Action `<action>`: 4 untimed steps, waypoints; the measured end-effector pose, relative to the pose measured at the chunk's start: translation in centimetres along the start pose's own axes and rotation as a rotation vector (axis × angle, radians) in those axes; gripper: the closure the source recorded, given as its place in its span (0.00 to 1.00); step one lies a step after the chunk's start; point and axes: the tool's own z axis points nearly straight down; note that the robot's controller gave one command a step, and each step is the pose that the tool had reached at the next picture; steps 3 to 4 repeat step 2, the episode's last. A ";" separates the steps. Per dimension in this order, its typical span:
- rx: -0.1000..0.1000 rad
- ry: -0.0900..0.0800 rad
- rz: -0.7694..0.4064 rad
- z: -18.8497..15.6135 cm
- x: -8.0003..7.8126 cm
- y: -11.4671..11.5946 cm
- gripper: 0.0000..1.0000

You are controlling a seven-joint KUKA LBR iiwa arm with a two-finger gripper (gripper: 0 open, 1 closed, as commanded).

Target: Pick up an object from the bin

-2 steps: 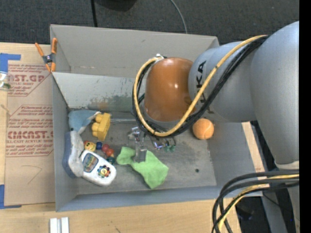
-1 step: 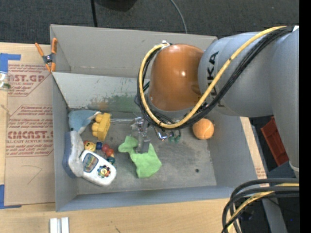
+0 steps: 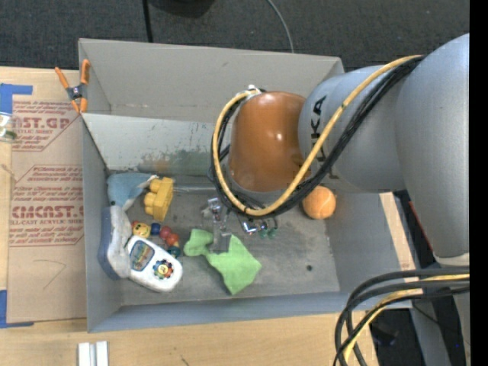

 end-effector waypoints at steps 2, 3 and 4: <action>-0.001 0.003 0.043 -8.6 -0.1 -0.9 1.00; -0.001 0.003 0.043 -8.6 -0.1 -0.9 1.00; -0.001 0.003 0.043 -8.6 -0.1 -0.9 1.00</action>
Offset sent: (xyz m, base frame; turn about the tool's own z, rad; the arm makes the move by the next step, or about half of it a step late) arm 0.0039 -0.0123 0.1006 0.0547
